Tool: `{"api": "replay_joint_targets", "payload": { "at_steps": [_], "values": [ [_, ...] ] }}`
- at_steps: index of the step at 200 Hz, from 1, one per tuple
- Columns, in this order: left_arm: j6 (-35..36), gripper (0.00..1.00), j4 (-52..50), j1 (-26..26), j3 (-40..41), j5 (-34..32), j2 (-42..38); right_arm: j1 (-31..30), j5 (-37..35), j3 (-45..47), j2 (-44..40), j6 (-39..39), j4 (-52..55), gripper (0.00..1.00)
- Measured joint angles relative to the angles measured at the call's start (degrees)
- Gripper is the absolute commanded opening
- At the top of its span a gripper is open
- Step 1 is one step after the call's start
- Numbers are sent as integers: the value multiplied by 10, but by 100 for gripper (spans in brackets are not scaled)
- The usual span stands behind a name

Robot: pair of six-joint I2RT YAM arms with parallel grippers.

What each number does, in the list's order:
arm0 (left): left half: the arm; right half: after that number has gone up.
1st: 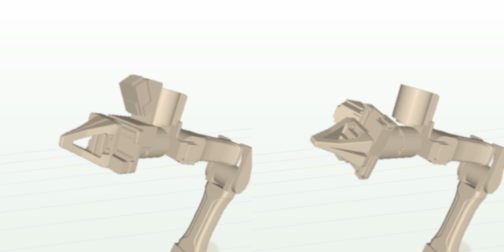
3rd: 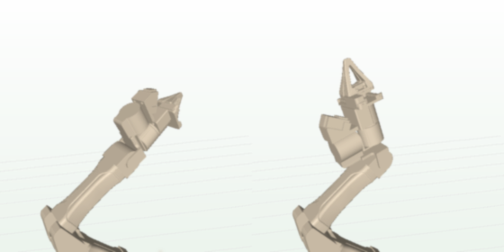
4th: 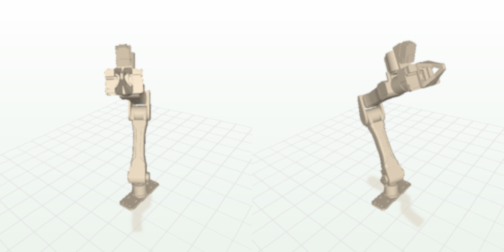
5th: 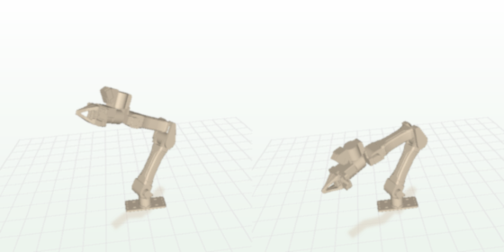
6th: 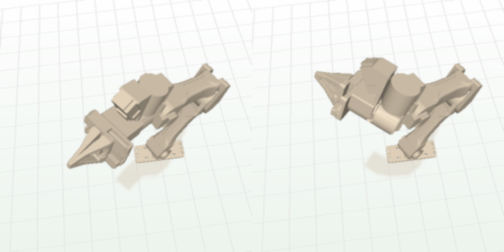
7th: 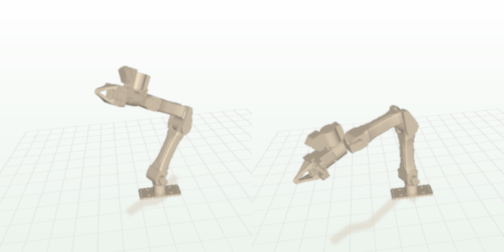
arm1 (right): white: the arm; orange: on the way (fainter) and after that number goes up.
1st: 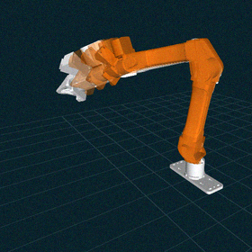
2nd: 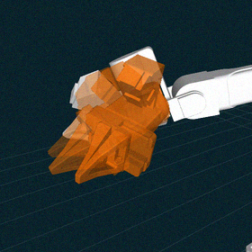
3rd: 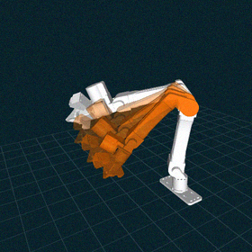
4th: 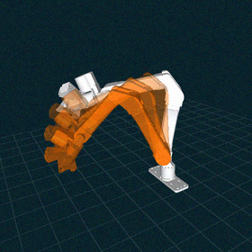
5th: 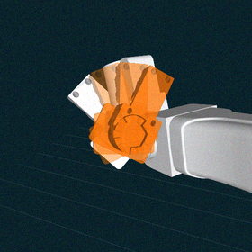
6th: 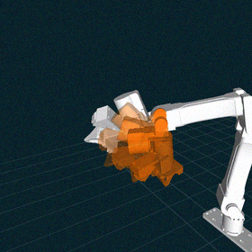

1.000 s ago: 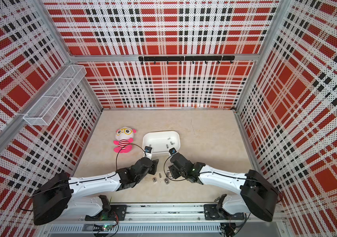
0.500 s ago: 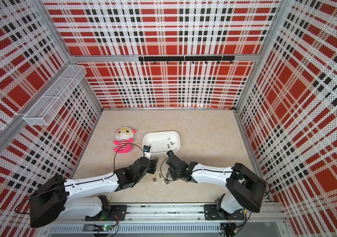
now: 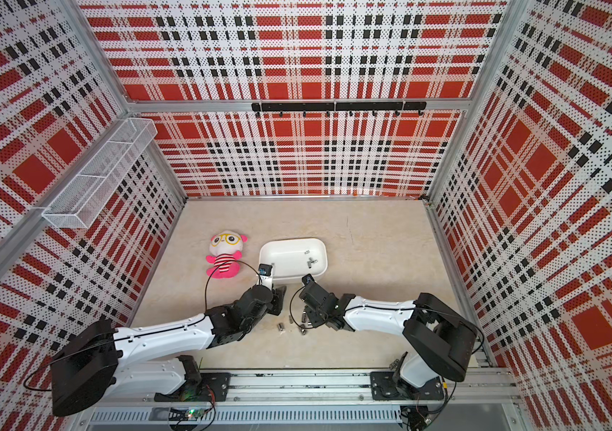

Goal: Put the socket on the desktop into the storage box
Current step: Pick up the socket head from the center of the board.

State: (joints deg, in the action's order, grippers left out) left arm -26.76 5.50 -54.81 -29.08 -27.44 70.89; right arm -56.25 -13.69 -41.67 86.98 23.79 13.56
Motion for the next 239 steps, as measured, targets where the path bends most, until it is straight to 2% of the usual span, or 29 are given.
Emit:
{"api": "replay_joint_targets", "payload": {
  "at_steps": [239],
  "values": [
    [0,50,0,0,0,-1,-1,-11,15,-19,33,-15,-2,55]
  ]
}}
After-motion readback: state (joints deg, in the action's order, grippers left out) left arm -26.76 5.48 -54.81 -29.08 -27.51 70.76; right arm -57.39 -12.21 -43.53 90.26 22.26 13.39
